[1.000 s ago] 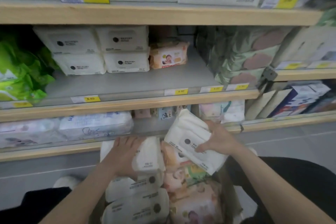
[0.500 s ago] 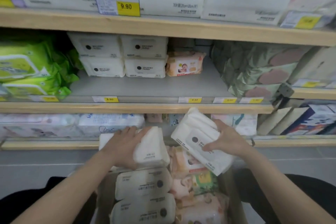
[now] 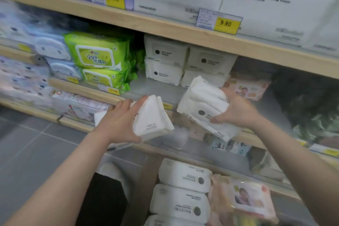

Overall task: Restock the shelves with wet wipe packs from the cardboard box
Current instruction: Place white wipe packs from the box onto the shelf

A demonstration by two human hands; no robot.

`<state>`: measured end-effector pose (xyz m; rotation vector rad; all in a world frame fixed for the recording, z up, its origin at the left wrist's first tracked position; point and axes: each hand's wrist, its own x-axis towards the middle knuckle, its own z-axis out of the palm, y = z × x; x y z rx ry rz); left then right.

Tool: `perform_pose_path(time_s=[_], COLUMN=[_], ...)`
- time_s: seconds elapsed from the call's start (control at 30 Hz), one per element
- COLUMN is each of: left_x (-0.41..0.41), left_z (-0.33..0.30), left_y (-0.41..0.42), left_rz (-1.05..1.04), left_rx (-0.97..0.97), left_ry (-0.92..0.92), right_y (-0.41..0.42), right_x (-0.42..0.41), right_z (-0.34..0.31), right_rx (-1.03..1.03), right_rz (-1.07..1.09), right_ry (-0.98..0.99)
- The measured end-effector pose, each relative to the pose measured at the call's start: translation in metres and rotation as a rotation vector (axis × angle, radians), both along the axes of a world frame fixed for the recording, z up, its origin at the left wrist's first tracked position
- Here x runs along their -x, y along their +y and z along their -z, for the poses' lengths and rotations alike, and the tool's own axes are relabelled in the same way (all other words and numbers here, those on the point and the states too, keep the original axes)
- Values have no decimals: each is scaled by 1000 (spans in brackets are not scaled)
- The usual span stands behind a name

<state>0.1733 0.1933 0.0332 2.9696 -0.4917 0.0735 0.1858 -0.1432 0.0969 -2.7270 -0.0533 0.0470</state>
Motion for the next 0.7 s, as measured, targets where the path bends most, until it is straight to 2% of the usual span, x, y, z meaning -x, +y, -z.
perform_pose_path(time_s=[0.23, 0.47, 0.53, 0.63, 0.7], left_x=[-35, -54, -56, -55, -52], left_z=[3, 9, 10, 13, 15], left_y=[26, 47, 54, 57, 56], left_rz=[-60, -141, -170, -190, -195], left_rx=[34, 55, 68, 67, 55], left_ry=[9, 21, 34, 47, 55], right_y=[64, 101, 99, 94, 93], right_x=[-103, -175, -182, -177, -174], right_z=[-8, 50, 60, 82, 96], right_rx=[237, 362, 386, 625, 761], right_rz=[-121, -285, -305, -392, -398], right_ry=[-111, -89, -193, -486, -511])
